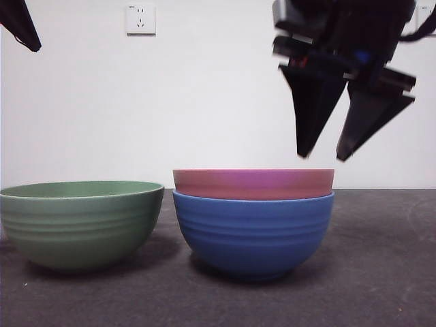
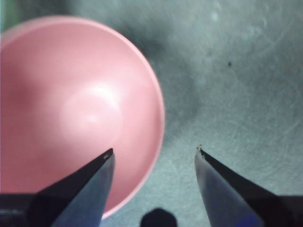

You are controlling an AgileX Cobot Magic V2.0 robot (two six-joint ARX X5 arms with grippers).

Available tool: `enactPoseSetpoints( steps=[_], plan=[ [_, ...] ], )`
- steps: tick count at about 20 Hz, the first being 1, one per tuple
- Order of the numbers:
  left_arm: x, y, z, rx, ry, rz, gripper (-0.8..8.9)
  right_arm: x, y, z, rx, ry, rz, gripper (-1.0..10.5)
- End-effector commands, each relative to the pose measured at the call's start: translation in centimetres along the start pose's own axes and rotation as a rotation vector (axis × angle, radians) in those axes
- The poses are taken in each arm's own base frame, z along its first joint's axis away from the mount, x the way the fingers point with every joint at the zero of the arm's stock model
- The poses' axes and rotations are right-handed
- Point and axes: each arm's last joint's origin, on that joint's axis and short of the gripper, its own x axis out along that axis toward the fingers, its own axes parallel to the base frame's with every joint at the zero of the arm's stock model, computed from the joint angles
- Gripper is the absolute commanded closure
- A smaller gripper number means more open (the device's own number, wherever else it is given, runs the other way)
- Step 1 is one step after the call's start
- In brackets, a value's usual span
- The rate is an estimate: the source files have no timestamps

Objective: Pick up the green bowl on the top,put the green bowl on the left,pick up the red bowl in the middle,put the red bowl on the right

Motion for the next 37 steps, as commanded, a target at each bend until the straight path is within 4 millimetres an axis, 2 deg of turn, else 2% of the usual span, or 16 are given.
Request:
enactPoseSetpoints(
  steps=[1, 4, 6, 7, 10, 13, 14, 20, 27, 33, 37],
  plan=[
    [0.1, 0.0, -0.1, -0.006, 0.001, 0.001, 4.18, 1.1, 0.1, 0.3, -0.008, 0.017, -0.006, 6.7],
    [0.1, 0.0, -0.1, -0.006, 0.001, 0.001, 4.18, 2.4, 0.1, 0.6, -0.016, 0.036, -0.005, 6.9],
    [0.1, 0.0, -0.1, -0.007, 0.002, 0.001, 4.18, 3.0, 0.1, 0.7, -0.019, 0.052, -0.007, 7.7],
    [0.1, 0.0, -0.1, -0.007, 0.002, 0.001, 4.18, 3.1, 0.1, 0.7, -0.018, 0.055, -0.007, 7.7],
    [0.1, 0.0, -0.1, -0.006, 0.001, 0.002, 4.18, 3.1, 0.2, 0.8, -0.019, 0.045, -0.006, 8.7],
    [0.1, 0.0, -0.1, -0.007, 0.001, 0.003, 4.18, 3.1, 0.2, 0.8, -0.019, 0.041, -0.007, 9.0],
    [0.1, 0.0, -0.1, -0.007, 0.000, 0.003, 4.18, 3.1, 0.2, 0.8, -0.019, 0.038, -0.006, 9.6],
    [0.1, 0.0, -0.1, -0.007, 0.001, 0.003, 4.18, 2.9, 0.3, 1.2, -0.021, 0.019, -0.002, 9.6],
    [0.1, 0.0, -0.1, -0.007, 0.001, 0.003, 4.18, 1.1, 0.5, 2.9, -0.019, -0.047, 0.012, 9.6],
    [0.1, 0.0, -0.1, -0.007, 0.001, 0.003, 4.18, -0.1, 0.5, 3.2, -0.019, -0.070, 0.014, 9.6],
    [0.1, 0.0, -0.1, -0.006, 0.001, 0.003, 4.18, -2.9, 0.5, 2.9, -0.017, -0.166, 0.022, 9.6]
  ],
)
